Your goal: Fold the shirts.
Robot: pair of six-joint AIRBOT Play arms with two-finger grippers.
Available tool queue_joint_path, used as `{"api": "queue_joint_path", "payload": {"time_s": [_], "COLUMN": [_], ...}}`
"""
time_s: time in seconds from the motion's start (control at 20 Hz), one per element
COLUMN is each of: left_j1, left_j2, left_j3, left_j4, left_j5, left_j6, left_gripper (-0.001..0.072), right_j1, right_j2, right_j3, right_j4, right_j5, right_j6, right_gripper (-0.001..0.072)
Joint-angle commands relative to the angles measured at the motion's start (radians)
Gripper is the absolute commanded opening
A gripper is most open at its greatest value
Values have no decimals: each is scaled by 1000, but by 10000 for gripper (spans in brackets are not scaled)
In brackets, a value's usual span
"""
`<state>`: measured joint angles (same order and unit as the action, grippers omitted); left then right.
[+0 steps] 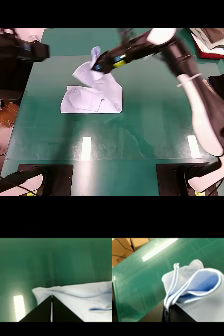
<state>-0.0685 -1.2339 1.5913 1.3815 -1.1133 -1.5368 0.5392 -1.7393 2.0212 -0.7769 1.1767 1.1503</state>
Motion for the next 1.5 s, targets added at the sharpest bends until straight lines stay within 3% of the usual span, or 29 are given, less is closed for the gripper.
{"api": "queue_joint_path", "payload": {"time_s": [0.0,0.45,0.5,0.55,0.6,0.65,0.75,0.8,0.85,1.05,1.25,1.45], "left_j1": [42,42,42,42,42,42,42,42,42,42,39,39], "left_j2": [68,66,66,66,66,66,66,66,66,66,66,66], "left_j3": [1,1,1,1,1,1,1,1,1,1,1,1], "left_j4": [31,19,8,-3,-9,-12,-21,-25,-25,-27,-43,-57], "left_j5": [-40,-138,-145,-147,-150,-158,-180,-192,-204,-239,-226,-199], "left_j6": [0,-1,-1,-1,-2,-2,-2,-2,-2,-1,-1,-1], "left_gripper": [24,25,25,25,25,25,24,25,25,25,25,25], "right_j1": [106,216,224,229,237,238,212,183,142,-71,-287,-363], "right_j2": [-117,-305,-311,-316,-319,-314,-278,-255,-231,-103,45,86], "right_j3": [4,21,21,21,21,22,21,21,21,-157,-509,-751], "right_j4": [-1,109,145,195,255,291,245,190,125,25,18,92], "right_j5": [-184,-386,-404,-408,-404,-381,-269,-205,-120,103,55,-101], "right_j6": [1,1,-10,-44,-71,-96,-130,-118,-83,-24,113,124], "right_gripper": [18,27,170,410,586,632,630,627,577,565,560,562]}}
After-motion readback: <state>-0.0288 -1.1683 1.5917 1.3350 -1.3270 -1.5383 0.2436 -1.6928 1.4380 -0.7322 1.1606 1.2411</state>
